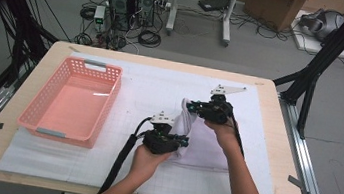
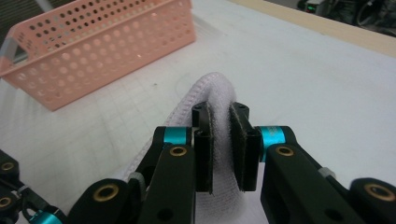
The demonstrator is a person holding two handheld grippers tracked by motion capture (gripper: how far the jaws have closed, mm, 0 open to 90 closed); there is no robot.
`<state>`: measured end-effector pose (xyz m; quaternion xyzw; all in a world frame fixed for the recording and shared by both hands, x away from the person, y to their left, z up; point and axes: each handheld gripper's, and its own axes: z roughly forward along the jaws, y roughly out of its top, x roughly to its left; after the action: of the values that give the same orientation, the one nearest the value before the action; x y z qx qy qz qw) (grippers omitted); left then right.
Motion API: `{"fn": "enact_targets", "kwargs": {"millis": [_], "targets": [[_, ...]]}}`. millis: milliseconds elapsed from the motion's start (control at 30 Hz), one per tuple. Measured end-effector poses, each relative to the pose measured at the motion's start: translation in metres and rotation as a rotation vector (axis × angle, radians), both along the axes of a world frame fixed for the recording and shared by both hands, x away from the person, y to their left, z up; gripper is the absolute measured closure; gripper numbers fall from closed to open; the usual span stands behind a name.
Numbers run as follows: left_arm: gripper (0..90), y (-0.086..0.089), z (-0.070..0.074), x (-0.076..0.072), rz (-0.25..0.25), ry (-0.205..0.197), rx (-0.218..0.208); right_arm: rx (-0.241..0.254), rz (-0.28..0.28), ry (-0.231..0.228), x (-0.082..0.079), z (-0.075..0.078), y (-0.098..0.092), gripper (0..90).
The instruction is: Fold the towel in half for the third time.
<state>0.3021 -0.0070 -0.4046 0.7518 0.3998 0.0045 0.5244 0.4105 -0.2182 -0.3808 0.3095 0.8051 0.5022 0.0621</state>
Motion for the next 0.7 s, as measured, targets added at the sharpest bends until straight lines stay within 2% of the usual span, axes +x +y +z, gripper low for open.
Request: {"fn": "enact_targets", "kwargs": {"millis": [33,67,100,233,300,333,400,467,567,600,633,667,700], "targets": [[83.7,-0.010,0.001,0.002,-0.007,-0.004,0.003,-0.002,-0.014,-0.003,0.000,-0.001,-0.005,80.9],[83.7,-0.010,0.001,0.002,-0.007,-0.004,0.003,-0.002,-0.014,-0.003,0.000,-0.001,-0.005,80.9],[83.6,-0.016,0.002,0.003,-0.010,-0.009,0.010,-0.002,-0.036,0.000,0.001,-0.002,-0.018,80.9],[83.4,-0.038,-0.001,0.008,-0.022,-0.013,0.034,-0.005,-0.069,0.012,0.002,-0.008,-0.036,80.9],[83.3,-0.042,-0.001,0.009,-0.024,-0.014,0.042,-0.004,-0.077,0.014,0.002,-0.010,-0.041,80.9],[82.7,-0.046,-0.002,0.010,-0.025,-0.015,0.046,-0.003,-0.094,0.024,0.001,-0.014,-0.051,81.0],[81.7,-0.051,-0.004,0.010,-0.027,-0.018,0.051,-0.004,-0.100,0.031,0.001,-0.016,-0.054,81.0],[68.8,-0.055,-0.005,0.009,-0.033,-0.029,0.042,-0.019,-0.115,0.026,0.000,-0.021,-0.065,81.1],[52.7,-0.055,-0.002,0.003,-0.064,-0.092,0.043,-0.026,-0.129,0.025,-0.001,-0.025,-0.075,81.2],[48.7,-0.055,-0.002,0.003,-0.064,-0.092,0.043,-0.027,-0.135,0.026,-0.001,-0.027,-0.078,81.2],[44.0,-0.051,0.001,-0.001,-0.079,-0.132,0.039,-0.031,-0.142,0.029,-0.002,-0.028,-0.081,81.2],[43.2,-0.051,0.001,-0.001,-0.079,-0.132,0.039,-0.031,-0.142,0.029,-0.002,-0.028,-0.081,81.2],[41.7,-0.044,0.004,-0.004,-0.088,-0.168,0.033,-0.028,-0.160,0.048,-0.002,-0.031,-0.088,81.2]]}}
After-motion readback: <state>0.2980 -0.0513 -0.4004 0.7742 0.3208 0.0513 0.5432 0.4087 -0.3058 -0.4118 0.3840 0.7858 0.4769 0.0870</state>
